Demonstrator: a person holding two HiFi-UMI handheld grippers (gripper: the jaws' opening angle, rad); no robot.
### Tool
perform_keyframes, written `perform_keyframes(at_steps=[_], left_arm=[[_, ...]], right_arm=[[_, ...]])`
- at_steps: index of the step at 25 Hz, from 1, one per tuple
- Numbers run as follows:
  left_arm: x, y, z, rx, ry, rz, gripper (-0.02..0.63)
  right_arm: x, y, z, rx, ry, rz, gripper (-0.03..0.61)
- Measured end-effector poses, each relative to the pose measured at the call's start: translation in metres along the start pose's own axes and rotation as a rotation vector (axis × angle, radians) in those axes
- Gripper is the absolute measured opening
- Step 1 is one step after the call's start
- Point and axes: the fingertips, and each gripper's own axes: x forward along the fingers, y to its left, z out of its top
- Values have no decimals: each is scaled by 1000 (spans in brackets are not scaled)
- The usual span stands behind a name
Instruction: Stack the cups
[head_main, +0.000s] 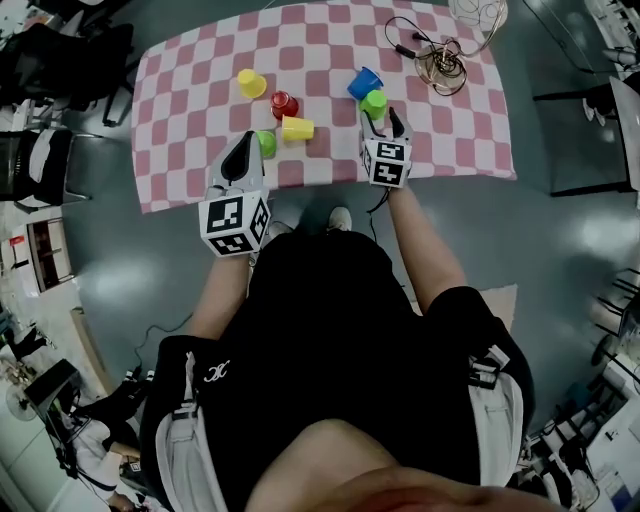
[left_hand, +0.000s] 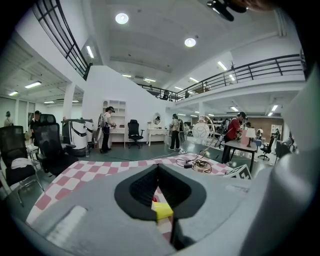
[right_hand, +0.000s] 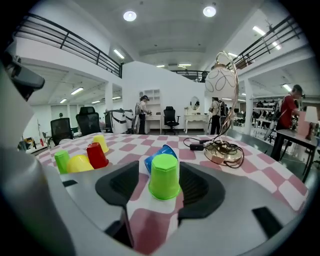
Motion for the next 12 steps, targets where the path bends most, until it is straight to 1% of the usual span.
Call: perform_keyframes(at_steps=[7, 10, 11, 12], left_arm=[[-14, 21, -9, -16, 13, 91, 15], [-20, 30, -13, -27, 16, 125, 15], [-22, 32, -14, -30, 16, 134, 15], [-24, 35, -15, -33, 16, 140, 15]], right_arm=[[36, -10, -23, -5, 77, -1, 245], [39, -13, -21, -29, 69, -23, 239], [38, -13, -18, -40, 56, -26, 215], [37, -12, -15, -49, 41, -25, 209]])
